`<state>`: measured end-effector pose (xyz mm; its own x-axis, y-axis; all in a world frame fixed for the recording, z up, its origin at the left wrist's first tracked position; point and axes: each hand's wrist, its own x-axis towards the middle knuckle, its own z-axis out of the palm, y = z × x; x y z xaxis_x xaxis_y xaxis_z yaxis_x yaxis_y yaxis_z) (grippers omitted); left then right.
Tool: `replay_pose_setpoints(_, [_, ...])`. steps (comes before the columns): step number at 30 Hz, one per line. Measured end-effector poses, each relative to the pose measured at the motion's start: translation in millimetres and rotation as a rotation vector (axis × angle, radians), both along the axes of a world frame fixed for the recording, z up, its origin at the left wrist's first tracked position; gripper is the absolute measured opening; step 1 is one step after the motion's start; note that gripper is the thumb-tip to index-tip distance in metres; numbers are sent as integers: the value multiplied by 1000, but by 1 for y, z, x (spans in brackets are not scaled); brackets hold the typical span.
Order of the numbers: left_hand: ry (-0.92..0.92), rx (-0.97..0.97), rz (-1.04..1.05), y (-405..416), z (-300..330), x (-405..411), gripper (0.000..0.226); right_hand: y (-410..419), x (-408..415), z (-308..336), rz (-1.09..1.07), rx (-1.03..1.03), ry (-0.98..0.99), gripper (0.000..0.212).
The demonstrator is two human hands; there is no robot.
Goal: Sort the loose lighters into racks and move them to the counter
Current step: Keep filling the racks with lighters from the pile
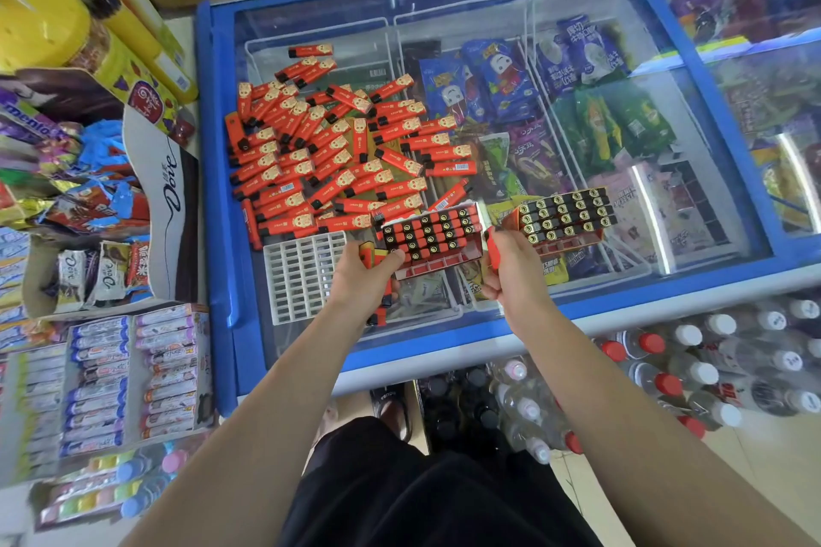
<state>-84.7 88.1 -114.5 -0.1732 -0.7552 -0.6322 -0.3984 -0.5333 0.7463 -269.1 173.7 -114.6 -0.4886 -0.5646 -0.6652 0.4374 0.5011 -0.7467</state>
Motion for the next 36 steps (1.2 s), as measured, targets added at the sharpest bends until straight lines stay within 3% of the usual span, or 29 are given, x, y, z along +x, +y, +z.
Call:
replay_pose_setpoints(5, [5,14,-4,1,-1,1,29,10,-5,11,87,-83,144,6])
replay_pose_setpoints(9, [29,43,9,0,3,2,30,14,-9,10,341,-80,608,12])
replay_pose_setpoints(15, [37,77,30,-2,7,1,34,14,-14,7,510,-96,1030,27])
replay_pose_setpoints(24, [10,65,3,-2,7,1,30,8,-14,16,456,-145,945,27])
replay_pose_setpoints(32, [15,73,1,-2,7,1,31,6,-11,7,464,-77,713,20])
replay_pose_setpoints(36, [31,97,19,-2,6,1,33,5,-6,-4,354,-32,580,11])
